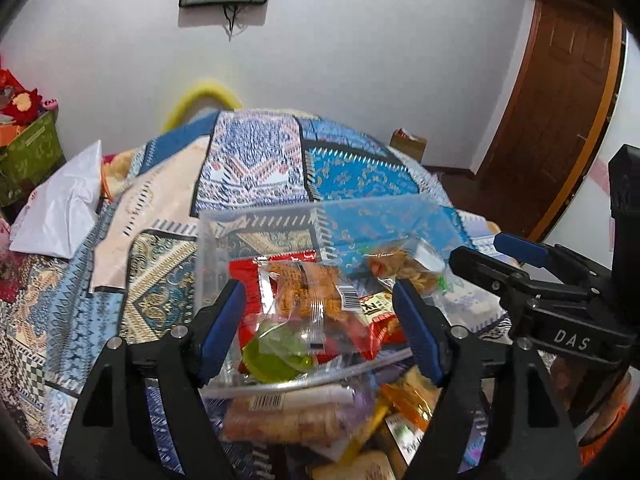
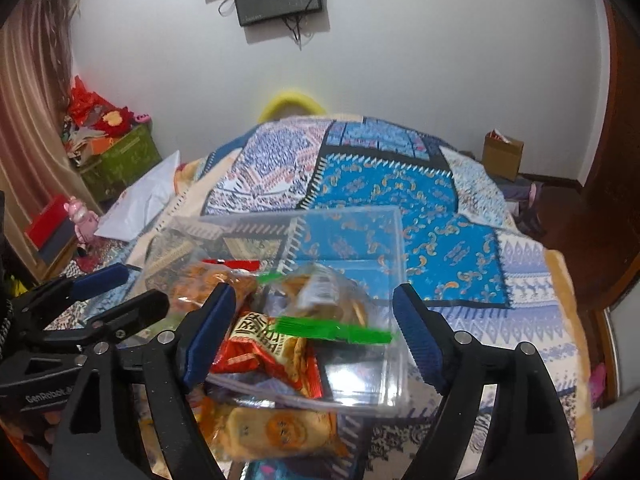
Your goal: Organize snacks
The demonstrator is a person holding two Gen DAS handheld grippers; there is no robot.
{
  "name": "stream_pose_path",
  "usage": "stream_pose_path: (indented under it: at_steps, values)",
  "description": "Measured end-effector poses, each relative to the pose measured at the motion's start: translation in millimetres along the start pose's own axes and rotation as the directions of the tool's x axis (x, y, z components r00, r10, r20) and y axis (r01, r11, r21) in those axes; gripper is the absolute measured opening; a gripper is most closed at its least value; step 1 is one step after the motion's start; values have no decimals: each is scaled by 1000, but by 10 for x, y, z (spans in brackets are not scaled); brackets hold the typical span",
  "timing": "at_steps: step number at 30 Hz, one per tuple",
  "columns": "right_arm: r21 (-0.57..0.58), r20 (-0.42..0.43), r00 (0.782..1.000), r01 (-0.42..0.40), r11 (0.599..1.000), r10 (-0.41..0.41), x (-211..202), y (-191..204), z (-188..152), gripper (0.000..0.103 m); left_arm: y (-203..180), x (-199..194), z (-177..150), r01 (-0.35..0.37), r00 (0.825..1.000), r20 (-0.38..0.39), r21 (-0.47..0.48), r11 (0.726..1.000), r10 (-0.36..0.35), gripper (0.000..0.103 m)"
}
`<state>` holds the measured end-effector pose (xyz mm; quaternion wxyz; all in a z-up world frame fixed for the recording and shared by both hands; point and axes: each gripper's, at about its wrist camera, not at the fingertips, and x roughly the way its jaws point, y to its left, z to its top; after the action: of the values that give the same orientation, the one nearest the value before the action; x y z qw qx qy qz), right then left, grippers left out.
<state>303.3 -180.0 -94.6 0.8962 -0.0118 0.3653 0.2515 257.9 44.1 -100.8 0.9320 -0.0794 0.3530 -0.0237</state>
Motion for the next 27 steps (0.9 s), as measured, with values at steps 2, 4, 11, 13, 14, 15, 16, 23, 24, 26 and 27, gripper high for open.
stream_pose_path:
  at_steps: [2,4,11,13,14,15,16,23,24,26,27]
  values:
    - [1,18,1000,4,1000,-4,-116,22,8,80,-6,-158,-13,-8,1000,14,8,1000,8,76]
    - [2,35,999,4,1000,-4,-225,42,-6,83,-12,-272,-27,-11,1000,23,11,1000,11,76]
    - [3,63,998,15,1000,-15,-581,161,-133,84,37,-707,-186,-31,999,39,5,999,31,77]
    - [4,58,998,11,1000,-11,-639,189,-184,84,60,-781,-249,-38,999,32,8,999,38,77]
    - [3,54,998,10,1000,-10,-676,207,-220,84,74,-812,-288,-44,999,27,9,999,43,77]
    - [1,53,999,11,1000,-11,-711,217,-257,84,87,-834,-324,-49,999,20,10,999,48,77]
    - [0,50,999,13,1000,-13,-733,240,-282,84,99,-851,-365,-53,999,14,10,999,53,77]
    - [11,-9,1000,3,1000,-3,-774,343,-616,84,272,-892,-735,-77,995,-59,-15,997,77,77]
    - [12,-17,1000,3,1000,-2,-773,358,-647,84,285,-881,-788,-80,994,-72,-14,997,79,77]
    - [20,-46,999,-5,1000,6,-735,384,-766,84,302,-859,-894,-84,992,-95,-11,996,82,77]
    - [27,-56,998,-10,1000,11,-728,401,-811,84,310,-842,-958,-85,991,-107,-10,996,83,77]
